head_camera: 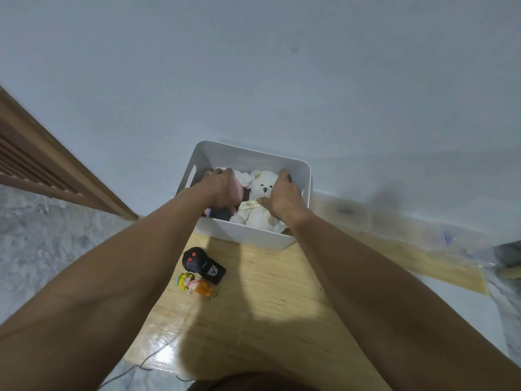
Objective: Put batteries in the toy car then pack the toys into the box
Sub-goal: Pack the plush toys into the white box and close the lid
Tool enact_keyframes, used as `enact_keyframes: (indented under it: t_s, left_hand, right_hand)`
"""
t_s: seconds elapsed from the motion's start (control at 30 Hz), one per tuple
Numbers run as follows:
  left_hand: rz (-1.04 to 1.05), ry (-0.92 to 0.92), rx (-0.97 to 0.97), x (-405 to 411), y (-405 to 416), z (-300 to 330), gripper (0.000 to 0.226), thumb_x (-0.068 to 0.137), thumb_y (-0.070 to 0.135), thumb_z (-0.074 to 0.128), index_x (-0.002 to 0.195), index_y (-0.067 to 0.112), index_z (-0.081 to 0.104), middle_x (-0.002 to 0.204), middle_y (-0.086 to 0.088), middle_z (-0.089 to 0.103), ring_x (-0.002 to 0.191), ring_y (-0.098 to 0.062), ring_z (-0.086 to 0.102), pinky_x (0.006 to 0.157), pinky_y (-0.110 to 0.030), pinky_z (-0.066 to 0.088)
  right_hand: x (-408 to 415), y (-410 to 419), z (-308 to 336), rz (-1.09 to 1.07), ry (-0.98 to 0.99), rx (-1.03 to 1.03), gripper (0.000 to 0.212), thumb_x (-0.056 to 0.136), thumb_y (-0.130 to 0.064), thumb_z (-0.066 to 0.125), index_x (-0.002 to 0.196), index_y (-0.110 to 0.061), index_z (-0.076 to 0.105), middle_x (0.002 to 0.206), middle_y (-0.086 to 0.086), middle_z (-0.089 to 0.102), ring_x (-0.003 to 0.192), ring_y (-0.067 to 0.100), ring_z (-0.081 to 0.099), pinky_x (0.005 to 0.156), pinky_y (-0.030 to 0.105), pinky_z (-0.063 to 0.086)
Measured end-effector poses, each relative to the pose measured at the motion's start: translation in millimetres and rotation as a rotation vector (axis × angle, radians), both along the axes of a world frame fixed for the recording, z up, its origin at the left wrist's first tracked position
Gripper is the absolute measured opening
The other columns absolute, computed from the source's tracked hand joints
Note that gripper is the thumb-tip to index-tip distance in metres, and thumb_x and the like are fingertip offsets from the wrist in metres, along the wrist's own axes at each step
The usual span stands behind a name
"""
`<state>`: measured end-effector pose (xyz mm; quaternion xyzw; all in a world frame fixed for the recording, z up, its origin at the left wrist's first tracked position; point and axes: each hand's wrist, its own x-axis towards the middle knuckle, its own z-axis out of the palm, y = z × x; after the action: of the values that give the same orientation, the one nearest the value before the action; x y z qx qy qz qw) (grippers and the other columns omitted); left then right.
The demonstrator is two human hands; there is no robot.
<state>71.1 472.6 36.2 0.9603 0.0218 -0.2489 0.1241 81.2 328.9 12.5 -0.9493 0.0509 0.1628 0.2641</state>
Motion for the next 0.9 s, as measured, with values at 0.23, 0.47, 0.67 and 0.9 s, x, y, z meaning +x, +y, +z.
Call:
enact_keyframes:
  t_s: [0.23, 0.47, 0.67, 0.9]
  left_hand:
    - [0.131, -0.115, -0.073, -5.9, 12.1, 10.7, 0.052, 0.073, 0.032, 0.049, 0.122, 0.013, 0.057, 0.128, -0.012, 0.056, 0.115, -0.034, 0.055, 0.095, -0.042, 0.048]
    - [0.319, -0.339, -0.146, -27.5, 30.1, 17.3, 0.050, 0.087, 0.027, 0.064, 0.136, 0.019, 0.052, 0.126, -0.002, 0.063, 0.115, -0.026, 0.059, 0.098, -0.037, 0.048]
    - [0.439, -0.728, -0.214, -67.3, 42.8, 22.4, 0.028, 0.085, 0.019, 0.059, 0.112, 0.012, 0.059, 0.105, -0.002, 0.065, 0.092, -0.024, 0.059, 0.077, -0.035, 0.047]
    - [0.582, -0.785, -0.215, -131.1, 71.9, -6.0, 0.014, 0.085, 0.012, 0.058, 0.099, 0.009, 0.057, 0.102, -0.004, 0.060, 0.088, -0.021, 0.054, 0.072, -0.030, 0.040]
  right_hand:
    - [-5.0, 3.4, 17.4, 0.115, -0.128, -0.257, 0.052, 0.078, -0.020, 0.076, 0.118, -0.010, 0.043, 0.116, 0.011, 0.063, 0.108, 0.033, 0.061, 0.076, 0.035, 0.044]
    - [-15.6, 15.0, 51.4, 0.192, -0.125, -0.250, 0.034, 0.076, -0.020, 0.073, 0.108, -0.013, 0.063, 0.115, 0.010, 0.065, 0.108, 0.031, 0.061, 0.079, 0.033, 0.049]
    - [-41.4, 34.3, 75.7, 0.236, -0.169, -0.041, 0.027, 0.074, -0.024, 0.076, 0.098, -0.015, 0.068, 0.102, 0.006, 0.068, 0.094, 0.026, 0.064, 0.078, 0.033, 0.054]
    - [-88.2, 58.1, 86.2, 0.304, -0.051, 0.230, 0.010, 0.075, -0.016, 0.078, 0.074, -0.015, 0.068, 0.066, 0.005, 0.072, 0.058, 0.021, 0.072, 0.062, 0.040, 0.062]
